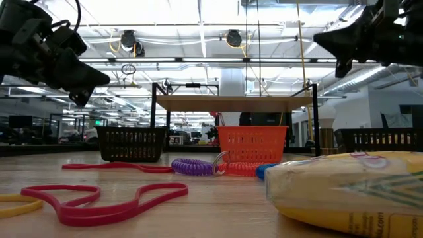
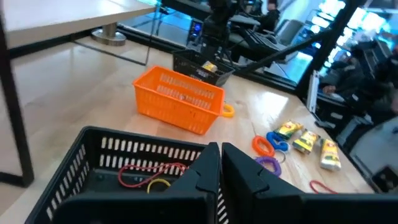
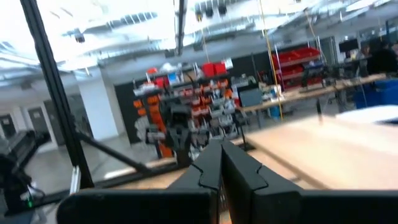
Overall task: Pick & Place Office Desk Supplies
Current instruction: Put the yellow crayon box into the right black bin
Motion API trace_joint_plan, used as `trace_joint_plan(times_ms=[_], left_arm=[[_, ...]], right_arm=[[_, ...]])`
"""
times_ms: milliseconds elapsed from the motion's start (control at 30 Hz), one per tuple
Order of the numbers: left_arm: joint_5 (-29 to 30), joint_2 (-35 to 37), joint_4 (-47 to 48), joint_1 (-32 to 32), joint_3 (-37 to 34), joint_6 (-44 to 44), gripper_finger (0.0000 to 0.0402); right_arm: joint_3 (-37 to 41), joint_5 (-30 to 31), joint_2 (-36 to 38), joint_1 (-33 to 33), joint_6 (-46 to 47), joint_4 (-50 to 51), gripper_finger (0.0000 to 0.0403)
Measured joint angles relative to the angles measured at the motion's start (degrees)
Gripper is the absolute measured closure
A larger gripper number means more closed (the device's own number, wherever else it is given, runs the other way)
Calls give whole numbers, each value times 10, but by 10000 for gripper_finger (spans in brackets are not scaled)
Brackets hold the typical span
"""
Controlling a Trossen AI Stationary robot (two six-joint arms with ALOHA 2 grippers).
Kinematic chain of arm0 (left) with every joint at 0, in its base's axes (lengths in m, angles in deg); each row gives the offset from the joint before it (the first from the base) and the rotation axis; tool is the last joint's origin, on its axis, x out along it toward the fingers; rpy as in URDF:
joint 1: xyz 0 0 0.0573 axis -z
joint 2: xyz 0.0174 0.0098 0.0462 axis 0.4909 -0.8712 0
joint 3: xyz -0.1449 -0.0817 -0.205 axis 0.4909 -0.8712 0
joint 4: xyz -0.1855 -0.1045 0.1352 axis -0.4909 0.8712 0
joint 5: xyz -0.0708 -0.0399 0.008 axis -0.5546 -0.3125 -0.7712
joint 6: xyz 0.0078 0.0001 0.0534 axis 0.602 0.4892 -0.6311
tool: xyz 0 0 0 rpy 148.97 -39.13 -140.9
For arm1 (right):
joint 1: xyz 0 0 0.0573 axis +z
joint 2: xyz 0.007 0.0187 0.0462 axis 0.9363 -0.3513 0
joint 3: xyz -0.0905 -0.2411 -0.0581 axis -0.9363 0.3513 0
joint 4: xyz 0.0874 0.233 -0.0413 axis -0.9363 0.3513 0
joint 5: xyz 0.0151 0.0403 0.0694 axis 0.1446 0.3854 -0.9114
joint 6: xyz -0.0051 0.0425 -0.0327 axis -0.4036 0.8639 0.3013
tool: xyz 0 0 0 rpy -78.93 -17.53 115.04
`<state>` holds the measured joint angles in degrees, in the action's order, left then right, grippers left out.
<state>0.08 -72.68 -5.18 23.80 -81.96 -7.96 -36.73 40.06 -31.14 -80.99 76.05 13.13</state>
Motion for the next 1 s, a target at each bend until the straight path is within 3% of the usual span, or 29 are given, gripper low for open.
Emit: trace_joint_plan(times_ms=[200,300,433,667,1000], left_arm=[[-2,0,-11,1,0,14,383],[-27,0,-80,2,0,-16,383],[-29,1,-157,5,1,-41,383],[0,1,-110,4,1,-48,383],[35,1,-94,4,0,-42,383]], right_arm=[[-24,28,-4,0,-2,-24,399],[-79,35,-23,7,-17,90,399],[-188,111,-69,38,-37,208,399],[-292,134,-137,92,-64,309,402],[-314,153,-230,156,-44,321,402]])
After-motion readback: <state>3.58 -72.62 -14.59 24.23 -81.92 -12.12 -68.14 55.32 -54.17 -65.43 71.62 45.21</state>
